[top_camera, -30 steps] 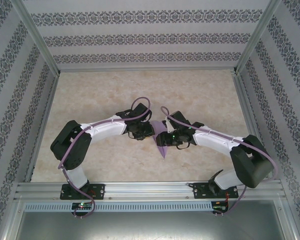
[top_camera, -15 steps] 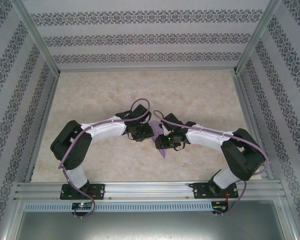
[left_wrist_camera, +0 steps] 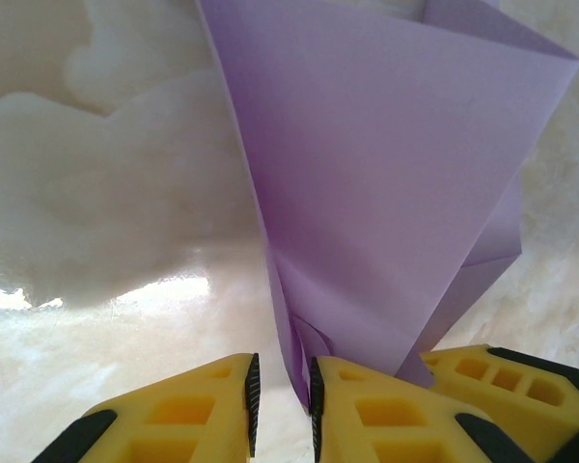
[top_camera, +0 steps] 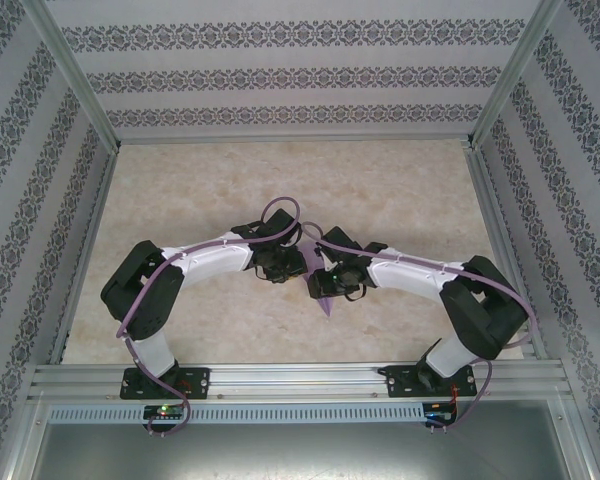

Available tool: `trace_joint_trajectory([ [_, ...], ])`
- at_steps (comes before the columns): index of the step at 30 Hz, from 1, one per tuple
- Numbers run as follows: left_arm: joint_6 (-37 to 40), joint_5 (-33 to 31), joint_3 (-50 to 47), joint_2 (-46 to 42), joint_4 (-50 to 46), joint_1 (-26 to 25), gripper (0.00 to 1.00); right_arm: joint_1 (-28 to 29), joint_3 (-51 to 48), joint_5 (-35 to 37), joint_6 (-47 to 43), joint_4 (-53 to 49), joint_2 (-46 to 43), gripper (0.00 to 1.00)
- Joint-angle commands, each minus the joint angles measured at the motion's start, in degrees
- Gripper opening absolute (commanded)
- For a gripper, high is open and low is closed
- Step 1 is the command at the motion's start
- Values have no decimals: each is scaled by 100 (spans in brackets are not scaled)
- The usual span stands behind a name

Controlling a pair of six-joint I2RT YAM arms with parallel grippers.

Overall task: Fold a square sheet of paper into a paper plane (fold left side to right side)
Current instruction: Hold the paper plane at the center of the table, then pick up the paper plane at the center of the table.

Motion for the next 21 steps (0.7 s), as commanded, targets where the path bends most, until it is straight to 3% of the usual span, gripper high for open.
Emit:
trace_joint_trajectory([
  [1,22,-79,-48,-108,-86,-7,25,73,-69,139,-238,-53,-288,47],
  [21,47,-67,-22,-103,-129,-7,25,279,-8,367,-340,-164,152,40],
])
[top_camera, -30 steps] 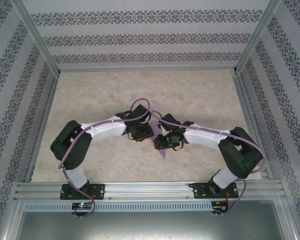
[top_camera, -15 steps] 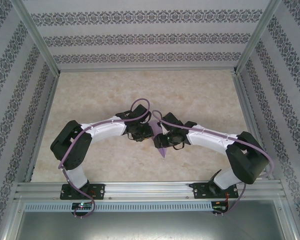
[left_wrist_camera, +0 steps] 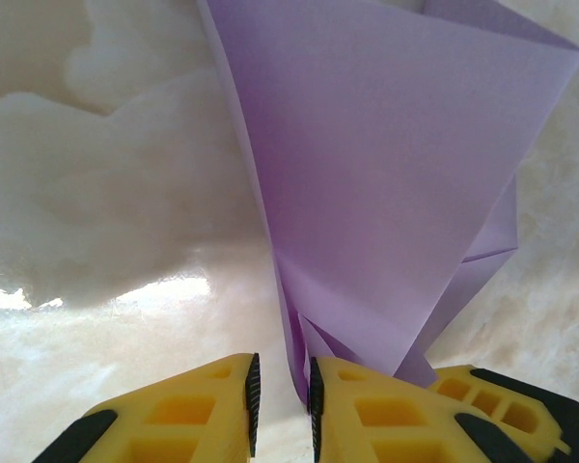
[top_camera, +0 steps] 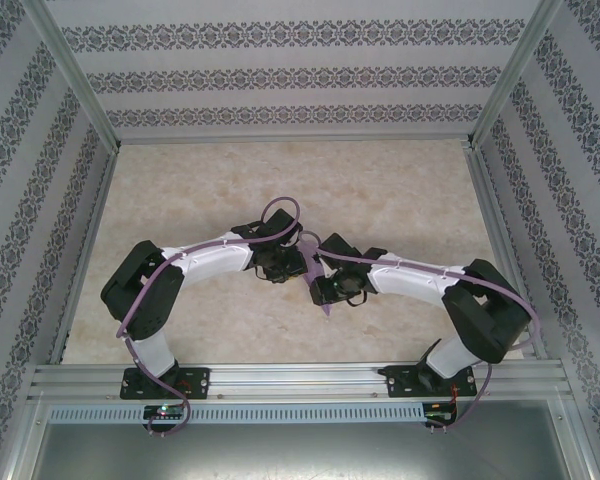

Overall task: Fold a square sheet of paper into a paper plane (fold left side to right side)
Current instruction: Pick up the paper plane at the center of the table.

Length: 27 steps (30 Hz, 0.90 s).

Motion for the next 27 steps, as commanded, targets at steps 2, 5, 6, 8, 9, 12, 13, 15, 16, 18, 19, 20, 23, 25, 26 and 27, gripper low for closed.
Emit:
trace_joint_trajectory([
  [2,45,-65,-20,-105,-129,0,25,66,235,225,-75,-151,196,40],
  [5,55,-71,-12,-111,-142,-7,24,70,289,275,-40,-164,263,37],
  [6,54,-72,-13,-113,-138,-7,24,70,298,289,-32,-167,280,36],
  [8,64,-82,-14,-113,-146,-7,24,62,309,309,-33,-192,325,35],
  [9,71,-88,-11,-117,-147,-7,24,68,319,334,-35,-203,345,34],
  [12,73,-110,-11,-151,-173,-7,24,68,329,357,-64,-256,394,33],
  [13,94,-129,-13,-172,-186,0,24,70,335,388,-74,-290,404,33],
  [15,130,-198,-5,-253,-264,7,24,78,336,500,-73,-361,401,32],
  [16,148,-243,-12,-303,-293,10,25,78,332,540,-74,-379,385,32],
  [18,185,-329,-53,-473,-311,34,29,73,346,579,-89,-405,389,31],
  [19,203,-371,-67,-554,-326,58,31,72,355,579,-97,-417,399,31],
  [20,224,-421,-104,-675,-348,78,33,76,381,553,-112,-428,433,29],
  [23,298,-607,-229,-1083,-446,177,36,71,450,521,-106,-496,548,26],
  [25,381,-810,-291,-1401,-634,257,38,70,476,551,-89,-525,575,23],
  [26,429,-953,-325,-1590,-769,294,39,79,491,584,-86,-549,571,21],
  [27,497,-1095,-342,-1776,-915,330,40,73,511,610,-76,-567,567,19],
])
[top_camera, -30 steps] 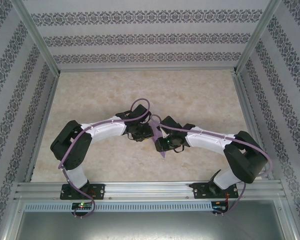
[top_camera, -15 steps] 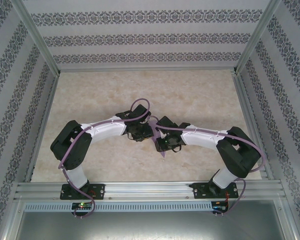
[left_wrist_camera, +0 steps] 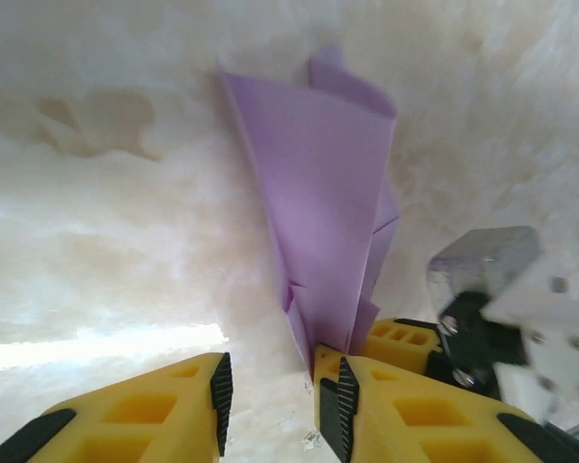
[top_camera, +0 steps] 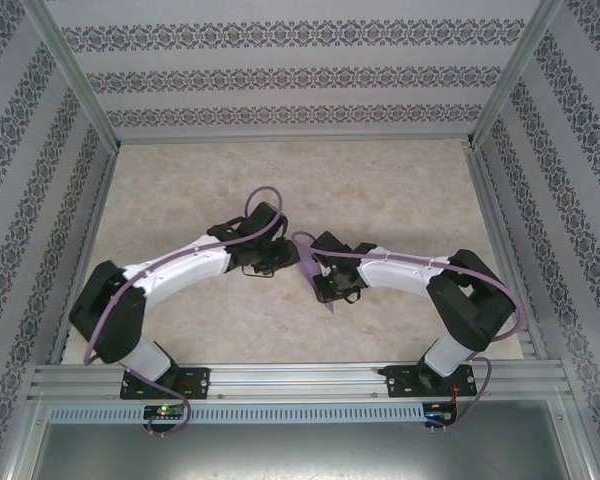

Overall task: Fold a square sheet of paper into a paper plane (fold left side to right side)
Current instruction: Pick up the paper plane at the center of the table, then place the paper plane at the top-center of the table.

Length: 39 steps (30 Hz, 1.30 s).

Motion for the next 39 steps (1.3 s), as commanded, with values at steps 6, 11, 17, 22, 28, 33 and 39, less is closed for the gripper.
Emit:
trace_joint_trajectory([
  [6,680,-1632,-170,-1611,-1430,230,52,-54,382,247,7,-399,21,7],
  [11,734,-2374,-424,-2618,-1770,269,66,-414,916,190,102,-731,44,6],
  [17,860,-2878,-938,-3656,-1833,286,84,-1064,2296,396,75,-1420,744,6],
  [22,1184,-2826,-1185,-4124,-1943,288,100,-1499,3869,370,-113,-1887,1812,6],
  [28,1472,-2714,-1294,-4486,-2060,288,100,-1757,5508,383,-261,-2412,3098,6],
  [33,1483,-2677,-1302,-4546,-2058,283,100,-1791,6520,579,-454,-2862,3922,6],
  [39,1419,-2618,-1294,-4407,-2018,288,100,-1887,6881,613,-431,-3022,4375,6],
])
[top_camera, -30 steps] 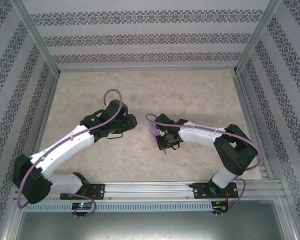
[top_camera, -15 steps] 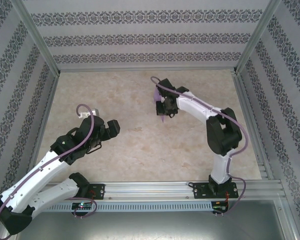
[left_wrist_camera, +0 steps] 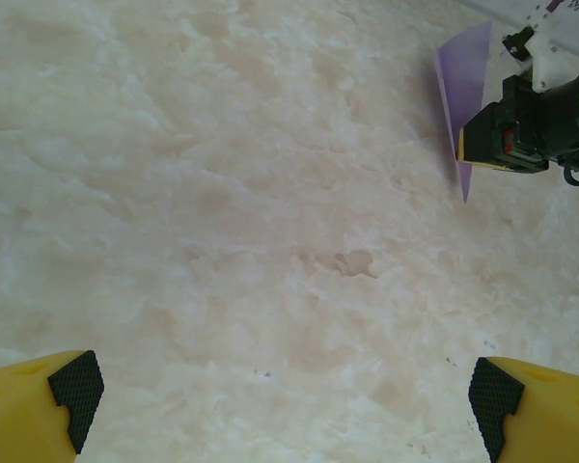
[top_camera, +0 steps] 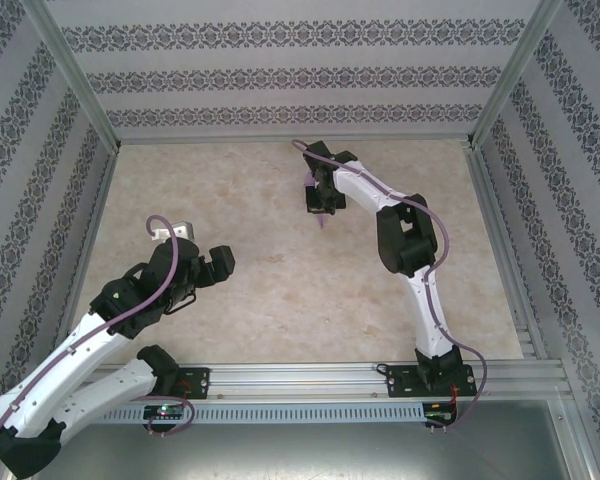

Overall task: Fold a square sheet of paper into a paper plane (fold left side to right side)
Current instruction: Place the paper plane at the top-center of the table.

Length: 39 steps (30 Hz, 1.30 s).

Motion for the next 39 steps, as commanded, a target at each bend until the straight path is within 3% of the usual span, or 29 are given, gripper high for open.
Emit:
trace_joint_trajectory([
  [1,104,-10,-48,77,-187,61,100,-73,255,193,-107,-402,190,7],
  [13,98,34,156,500,-199,57,100,-63,31,156,43,-321,226,17],
  [30,-189,-198,262,695,-323,99,100,60,-561,415,-127,-281,-745,28],
  [35,-326,-19,214,709,-233,345,100,91,-805,459,-154,-402,-1176,33],
  [39,-322,336,127,611,23,894,100,153,-1470,460,-213,-154,-2129,38],
])
